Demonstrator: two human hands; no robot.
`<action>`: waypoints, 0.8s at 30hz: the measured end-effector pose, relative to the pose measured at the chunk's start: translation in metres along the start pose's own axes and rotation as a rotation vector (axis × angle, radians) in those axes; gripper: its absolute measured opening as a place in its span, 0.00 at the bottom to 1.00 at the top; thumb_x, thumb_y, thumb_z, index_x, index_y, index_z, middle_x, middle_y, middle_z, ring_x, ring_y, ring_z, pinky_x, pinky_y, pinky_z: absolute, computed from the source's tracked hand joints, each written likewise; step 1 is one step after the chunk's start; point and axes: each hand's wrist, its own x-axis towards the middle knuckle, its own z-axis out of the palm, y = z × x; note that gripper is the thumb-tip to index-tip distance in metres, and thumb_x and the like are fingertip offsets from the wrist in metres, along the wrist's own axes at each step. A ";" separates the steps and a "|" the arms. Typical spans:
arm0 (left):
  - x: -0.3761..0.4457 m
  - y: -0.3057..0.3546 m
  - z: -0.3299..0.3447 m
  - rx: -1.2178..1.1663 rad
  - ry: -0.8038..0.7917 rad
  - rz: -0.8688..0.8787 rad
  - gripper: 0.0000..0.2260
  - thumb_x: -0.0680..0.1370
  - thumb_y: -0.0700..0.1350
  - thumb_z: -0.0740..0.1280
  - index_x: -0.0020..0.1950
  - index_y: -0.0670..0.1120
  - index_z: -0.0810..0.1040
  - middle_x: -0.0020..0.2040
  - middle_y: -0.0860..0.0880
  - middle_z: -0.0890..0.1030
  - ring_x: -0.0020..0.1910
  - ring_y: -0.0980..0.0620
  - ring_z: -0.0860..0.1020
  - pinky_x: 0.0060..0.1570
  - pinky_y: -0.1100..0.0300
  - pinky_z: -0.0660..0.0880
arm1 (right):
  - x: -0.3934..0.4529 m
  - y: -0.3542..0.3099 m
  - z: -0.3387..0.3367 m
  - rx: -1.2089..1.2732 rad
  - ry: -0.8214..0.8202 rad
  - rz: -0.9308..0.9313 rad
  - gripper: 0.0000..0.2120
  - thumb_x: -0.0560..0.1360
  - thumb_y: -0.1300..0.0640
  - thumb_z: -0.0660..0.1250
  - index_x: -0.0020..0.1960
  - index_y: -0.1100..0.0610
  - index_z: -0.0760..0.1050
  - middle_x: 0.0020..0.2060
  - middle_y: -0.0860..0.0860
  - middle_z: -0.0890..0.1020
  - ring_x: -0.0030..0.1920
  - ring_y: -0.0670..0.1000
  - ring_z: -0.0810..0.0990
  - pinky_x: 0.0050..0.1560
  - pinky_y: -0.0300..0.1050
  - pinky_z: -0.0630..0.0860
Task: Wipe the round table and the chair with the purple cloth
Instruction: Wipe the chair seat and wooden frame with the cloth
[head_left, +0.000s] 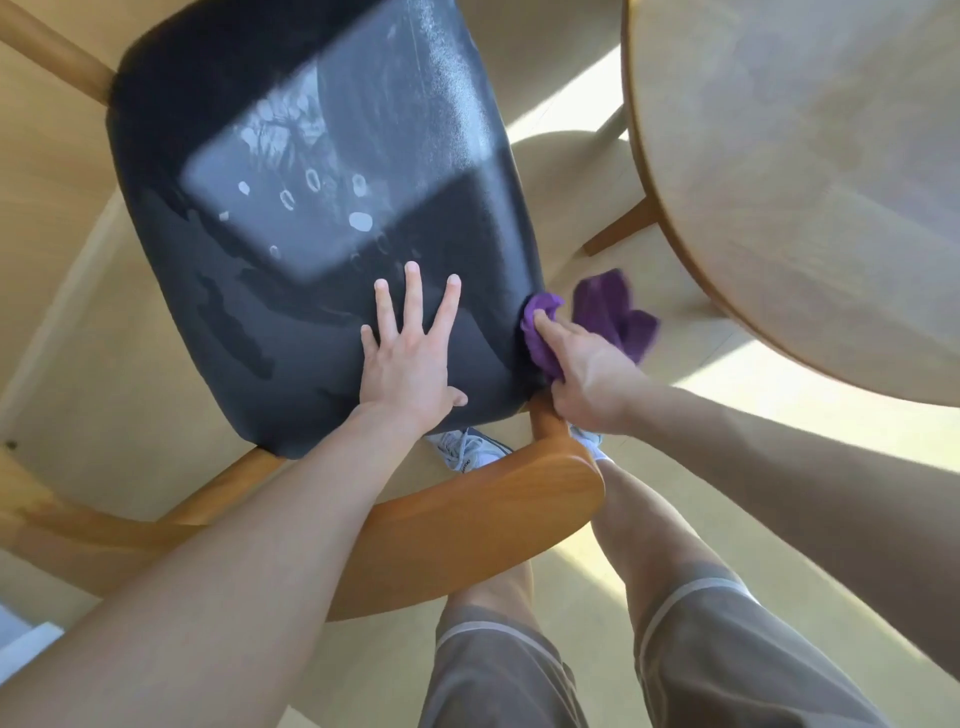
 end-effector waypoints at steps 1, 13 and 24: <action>-0.001 0.000 0.000 -0.001 -0.002 -0.001 0.62 0.69 0.57 0.81 0.82 0.57 0.33 0.82 0.45 0.30 0.81 0.33 0.38 0.76 0.34 0.59 | -0.005 -0.001 0.005 -0.002 -0.025 0.024 0.30 0.72 0.67 0.64 0.73 0.60 0.67 0.68 0.59 0.73 0.66 0.62 0.72 0.61 0.46 0.69; 0.000 0.001 0.001 0.017 -0.002 -0.011 0.61 0.69 0.57 0.80 0.82 0.58 0.33 0.82 0.45 0.30 0.81 0.34 0.38 0.77 0.35 0.59 | 0.018 0.005 -0.047 -0.033 -0.114 0.340 0.18 0.67 0.54 0.65 0.51 0.62 0.83 0.40 0.56 0.82 0.41 0.57 0.80 0.39 0.47 0.79; 0.001 -0.002 0.008 -0.034 0.018 -0.005 0.62 0.68 0.56 0.82 0.82 0.58 0.35 0.82 0.45 0.32 0.81 0.34 0.38 0.77 0.33 0.58 | 0.031 -0.050 -0.015 -0.570 -0.452 0.097 0.10 0.80 0.56 0.60 0.47 0.59 0.77 0.36 0.52 0.76 0.33 0.53 0.73 0.41 0.45 0.74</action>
